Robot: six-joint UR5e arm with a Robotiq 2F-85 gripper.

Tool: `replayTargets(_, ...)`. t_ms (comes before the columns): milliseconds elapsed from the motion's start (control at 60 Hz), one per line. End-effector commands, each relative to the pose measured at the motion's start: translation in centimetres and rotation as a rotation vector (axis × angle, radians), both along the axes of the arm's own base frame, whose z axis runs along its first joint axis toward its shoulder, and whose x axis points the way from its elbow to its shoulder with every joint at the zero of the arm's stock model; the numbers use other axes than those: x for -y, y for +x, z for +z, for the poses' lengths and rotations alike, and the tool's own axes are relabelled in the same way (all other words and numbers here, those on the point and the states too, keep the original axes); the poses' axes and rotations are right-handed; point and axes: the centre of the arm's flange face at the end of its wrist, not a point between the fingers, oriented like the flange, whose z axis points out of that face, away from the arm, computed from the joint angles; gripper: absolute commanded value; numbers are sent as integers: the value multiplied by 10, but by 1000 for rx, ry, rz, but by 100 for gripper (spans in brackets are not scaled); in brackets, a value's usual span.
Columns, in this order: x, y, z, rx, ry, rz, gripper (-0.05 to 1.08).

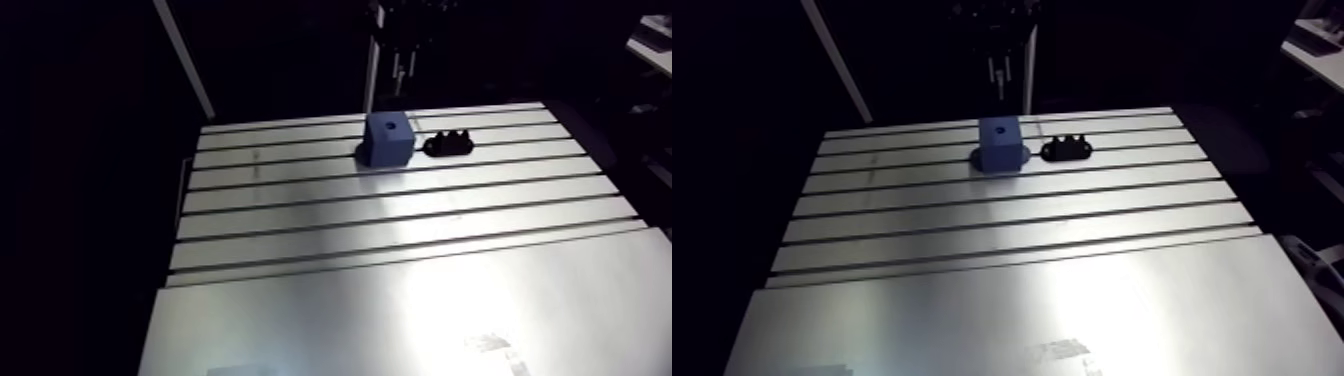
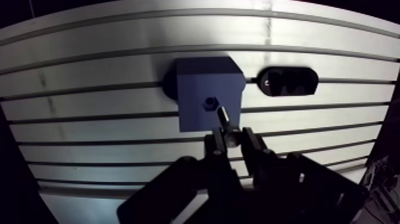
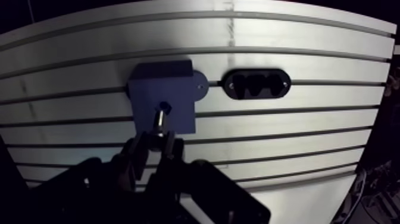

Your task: Pick up the M10 bolt and insert it into the hex recess until seated.

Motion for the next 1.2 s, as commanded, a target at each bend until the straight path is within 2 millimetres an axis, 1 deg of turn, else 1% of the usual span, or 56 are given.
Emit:
replayTargets(17, 1, -2, -10, 17, -4, -1, 81)
replayTargets(83, 0, -4, -14, 25, -6, -2, 81)
replayTargets(250, 0, -5, -12, 37, -7, -1, 81)
replayTargets(283, 0, -6, -16, 53, -10, -1, 81)
replayTargets(433, 0, -9, -15, 63, -10, -1, 81)
replayTargets(550, 2, -9, -13, 77, -12, 3, 81)
replayTargets(667, 3, -11, -18, 94, -14, 5, 81)
replayTargets(900, 7, -11, -18, 106, -8, 12, 81)
replayTargets(1067, 6, -13, -29, 120, -8, 13, 81)
replayTargets(1200, 6, -14, -32, 123, -8, 13, 81)
